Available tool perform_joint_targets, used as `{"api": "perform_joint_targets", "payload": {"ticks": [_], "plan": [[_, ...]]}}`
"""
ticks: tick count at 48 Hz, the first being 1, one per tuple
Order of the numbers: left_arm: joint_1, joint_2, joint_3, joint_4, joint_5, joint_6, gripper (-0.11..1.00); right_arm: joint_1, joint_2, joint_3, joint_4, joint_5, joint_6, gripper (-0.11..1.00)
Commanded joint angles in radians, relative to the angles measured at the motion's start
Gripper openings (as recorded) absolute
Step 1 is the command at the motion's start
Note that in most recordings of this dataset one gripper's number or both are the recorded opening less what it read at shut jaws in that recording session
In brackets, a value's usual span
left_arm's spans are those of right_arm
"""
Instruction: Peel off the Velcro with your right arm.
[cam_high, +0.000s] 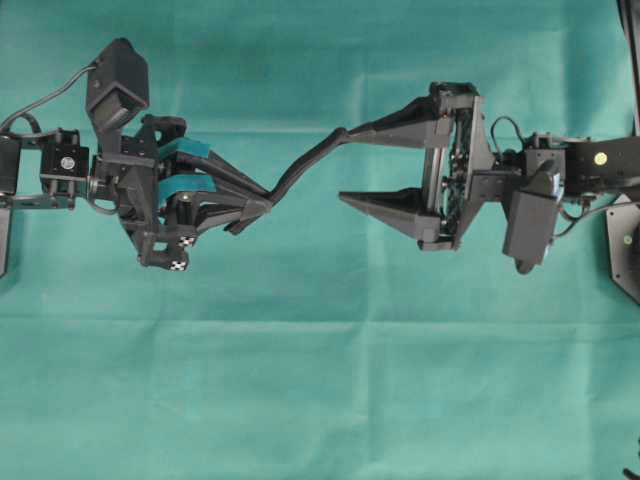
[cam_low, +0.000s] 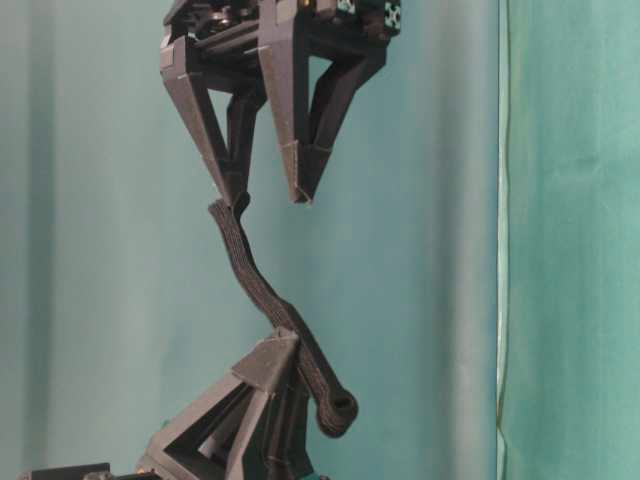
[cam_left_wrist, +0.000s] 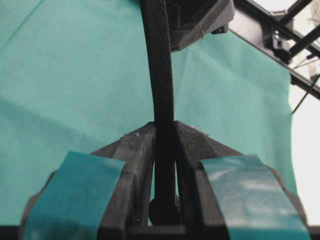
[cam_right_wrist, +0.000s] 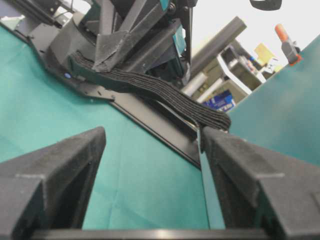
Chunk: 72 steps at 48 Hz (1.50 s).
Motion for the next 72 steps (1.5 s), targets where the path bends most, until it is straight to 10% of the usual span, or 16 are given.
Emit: {"api": "perform_joint_targets", "payload": {"ticks": [1, 19, 72], "plan": [[-0.003, -0.014, -0.009, 0.002, -0.011, 0.0, 0.1, -0.006, -0.008, -0.021, 0.0, -0.015, 0.002, 0.32], [-0.009, -0.015, -0.006, 0.002, -0.011, 0.0, 0.1, -0.023, -0.008, -0.018, 0.0, -0.069, -0.008, -0.06], [-0.006, -0.015, -0.005, 0.002, -0.028, 0.002, 0.1, 0.008, 0.0, -0.008, -0.002, -0.063, 0.0, -0.09]]}}
